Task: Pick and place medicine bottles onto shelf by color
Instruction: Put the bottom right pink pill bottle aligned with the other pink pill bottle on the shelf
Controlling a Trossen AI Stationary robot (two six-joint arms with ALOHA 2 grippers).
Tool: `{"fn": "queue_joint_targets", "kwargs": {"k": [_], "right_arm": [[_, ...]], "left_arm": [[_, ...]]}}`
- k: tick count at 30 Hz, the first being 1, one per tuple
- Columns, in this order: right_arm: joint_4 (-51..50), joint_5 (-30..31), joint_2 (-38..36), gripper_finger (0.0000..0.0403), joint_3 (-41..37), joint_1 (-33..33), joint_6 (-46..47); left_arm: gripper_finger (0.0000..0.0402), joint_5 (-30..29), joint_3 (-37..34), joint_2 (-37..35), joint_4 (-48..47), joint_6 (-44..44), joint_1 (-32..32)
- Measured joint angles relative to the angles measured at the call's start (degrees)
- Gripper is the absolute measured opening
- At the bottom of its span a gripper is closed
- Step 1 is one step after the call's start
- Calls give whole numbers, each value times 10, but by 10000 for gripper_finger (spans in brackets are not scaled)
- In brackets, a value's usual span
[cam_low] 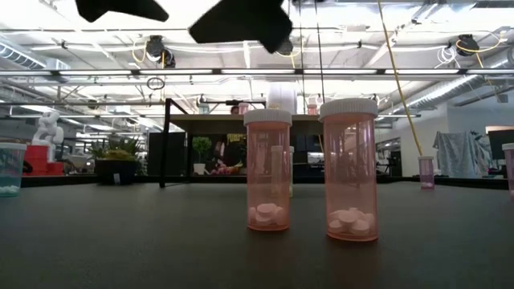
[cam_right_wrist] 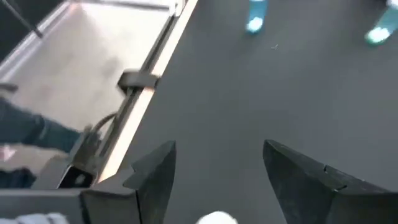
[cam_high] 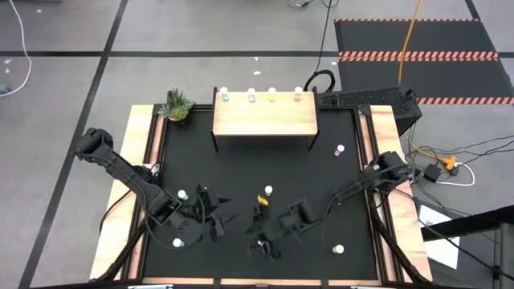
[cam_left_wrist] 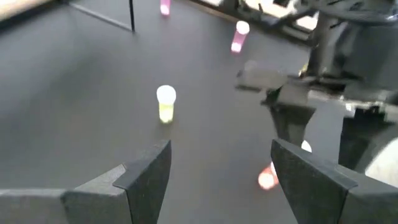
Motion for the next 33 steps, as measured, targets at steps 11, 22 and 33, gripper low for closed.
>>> {"fn": "queue_joint_targets", "kwargs": {"k": [11,22,33], "right_arm": [[-97,34,-9,235,-15,18,65],[-101,-24,-36,235,-57,75,-9],[-39,11,-35,235,-114,59,20]], "left_arm": [[273,32,0,0,-44,-29,-5],[273,65,0,0,-57,-22,-7],[273,66,0,0,-57,-23,-7]]}}
